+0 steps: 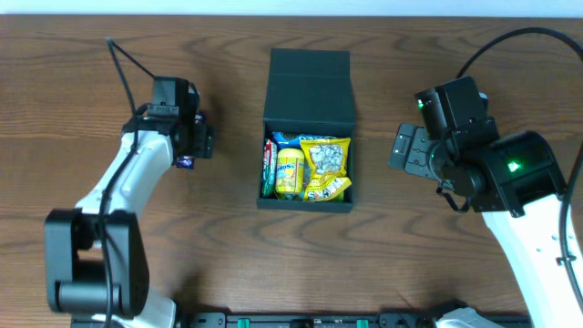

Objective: Pack container
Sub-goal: 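Return the left gripper to the Dairy Milk bar and grasp it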

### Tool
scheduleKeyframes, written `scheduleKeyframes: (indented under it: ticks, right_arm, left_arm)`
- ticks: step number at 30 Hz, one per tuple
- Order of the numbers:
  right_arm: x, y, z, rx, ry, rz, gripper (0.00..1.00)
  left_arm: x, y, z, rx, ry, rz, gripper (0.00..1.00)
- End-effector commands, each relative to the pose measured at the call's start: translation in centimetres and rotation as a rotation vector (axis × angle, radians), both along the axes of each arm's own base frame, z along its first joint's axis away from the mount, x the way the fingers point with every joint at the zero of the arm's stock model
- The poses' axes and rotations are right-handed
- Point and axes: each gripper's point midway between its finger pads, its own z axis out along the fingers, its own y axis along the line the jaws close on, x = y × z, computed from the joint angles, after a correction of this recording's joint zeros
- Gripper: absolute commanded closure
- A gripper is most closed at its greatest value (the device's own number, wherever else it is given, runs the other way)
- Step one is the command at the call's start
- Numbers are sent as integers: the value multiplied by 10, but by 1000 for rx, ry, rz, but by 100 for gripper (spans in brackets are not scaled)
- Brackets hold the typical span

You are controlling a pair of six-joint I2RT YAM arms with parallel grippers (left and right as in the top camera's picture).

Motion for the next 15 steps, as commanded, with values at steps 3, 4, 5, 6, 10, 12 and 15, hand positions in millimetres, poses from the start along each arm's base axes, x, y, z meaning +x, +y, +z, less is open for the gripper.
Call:
scheduleKeyframes:
  ticks: [3,4,5,6,10,12,15]
  right_arm:
    - [1,-2,-1,-13,2,9,1]
    - [1,-2,-1,-15,3,13,1]
    - [1,-2,-1,-18,4,19,1]
    - [0,-2,-1,-21,5,26,1]
    - [0,-2,-1,-23,7,29,1]
    - [0,-2,-1,-23,7,29,1]
    - [0,-2,-1,-25,8,33,1]
  left_arm:
    - [-4,-4,-35,-1,81,-70,24]
    - [-4,-4,-39,-1,88,-70,24]
    - [-3,-4,-43,-1,91,-69,25]
    - [-2,-4,-46,-1,94,-69,26]
    - [-1,-4,-57,-1,107,-69,36]
    - [-1,-4,-61,-1,114,-69,37]
    - [-2,-4,-65,0,123,-68,42]
